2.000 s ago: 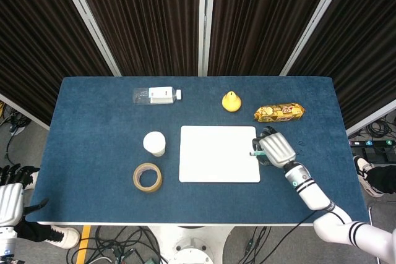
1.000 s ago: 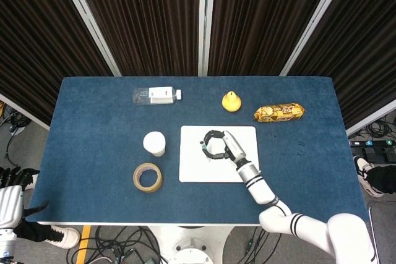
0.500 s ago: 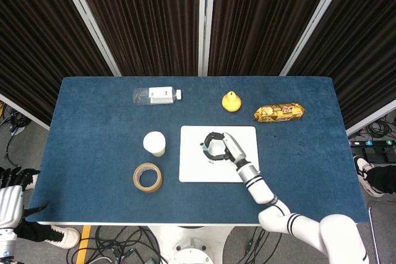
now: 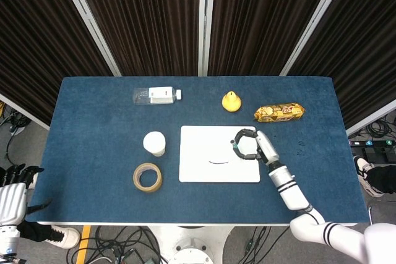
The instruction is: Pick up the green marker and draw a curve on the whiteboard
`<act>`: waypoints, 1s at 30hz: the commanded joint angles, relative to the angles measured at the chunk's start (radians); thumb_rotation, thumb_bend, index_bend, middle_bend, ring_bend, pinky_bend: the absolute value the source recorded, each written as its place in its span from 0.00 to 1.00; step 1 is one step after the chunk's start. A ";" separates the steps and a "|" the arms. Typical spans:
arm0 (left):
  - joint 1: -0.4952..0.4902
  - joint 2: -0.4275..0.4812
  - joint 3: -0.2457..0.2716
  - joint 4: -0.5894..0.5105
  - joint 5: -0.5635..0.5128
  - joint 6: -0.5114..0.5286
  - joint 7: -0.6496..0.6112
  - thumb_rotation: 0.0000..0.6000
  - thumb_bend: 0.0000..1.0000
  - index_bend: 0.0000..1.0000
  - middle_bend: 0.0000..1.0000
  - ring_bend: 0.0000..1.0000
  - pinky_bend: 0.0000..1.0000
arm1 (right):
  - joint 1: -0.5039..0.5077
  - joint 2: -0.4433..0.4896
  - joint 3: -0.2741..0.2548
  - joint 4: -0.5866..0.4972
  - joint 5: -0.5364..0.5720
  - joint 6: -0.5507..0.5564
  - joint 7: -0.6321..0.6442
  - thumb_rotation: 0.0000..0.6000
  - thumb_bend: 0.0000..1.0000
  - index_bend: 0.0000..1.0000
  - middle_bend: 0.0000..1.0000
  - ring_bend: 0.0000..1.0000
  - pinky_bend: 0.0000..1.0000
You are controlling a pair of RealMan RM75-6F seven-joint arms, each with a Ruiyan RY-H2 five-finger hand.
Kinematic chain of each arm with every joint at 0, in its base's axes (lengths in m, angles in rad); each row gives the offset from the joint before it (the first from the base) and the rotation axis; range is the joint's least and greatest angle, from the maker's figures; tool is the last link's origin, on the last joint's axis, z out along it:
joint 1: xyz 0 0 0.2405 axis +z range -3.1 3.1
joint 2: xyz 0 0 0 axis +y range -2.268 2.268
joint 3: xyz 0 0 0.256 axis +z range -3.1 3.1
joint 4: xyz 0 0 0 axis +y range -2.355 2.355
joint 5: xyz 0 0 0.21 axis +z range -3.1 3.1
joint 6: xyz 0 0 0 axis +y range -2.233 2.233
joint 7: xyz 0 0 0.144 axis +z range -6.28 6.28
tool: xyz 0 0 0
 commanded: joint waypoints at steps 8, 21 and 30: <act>-0.007 0.005 0.002 -0.019 -0.001 -0.011 0.017 1.00 0.00 0.27 0.22 0.09 0.07 | 0.020 0.238 -0.076 -0.125 0.055 -0.121 -1.055 1.00 0.55 0.64 0.54 0.27 0.12; -0.005 0.018 0.007 -0.042 -0.015 -0.021 0.031 1.00 0.00 0.27 0.22 0.09 0.07 | 0.027 0.143 -0.096 -0.017 0.227 -0.213 -1.387 1.00 0.52 0.42 0.38 0.10 0.06; -0.012 0.019 0.003 -0.045 -0.010 -0.020 0.034 1.00 0.00 0.27 0.22 0.09 0.07 | -0.031 0.241 -0.094 -0.201 0.246 -0.111 -1.402 1.00 0.47 0.00 0.11 0.00 0.00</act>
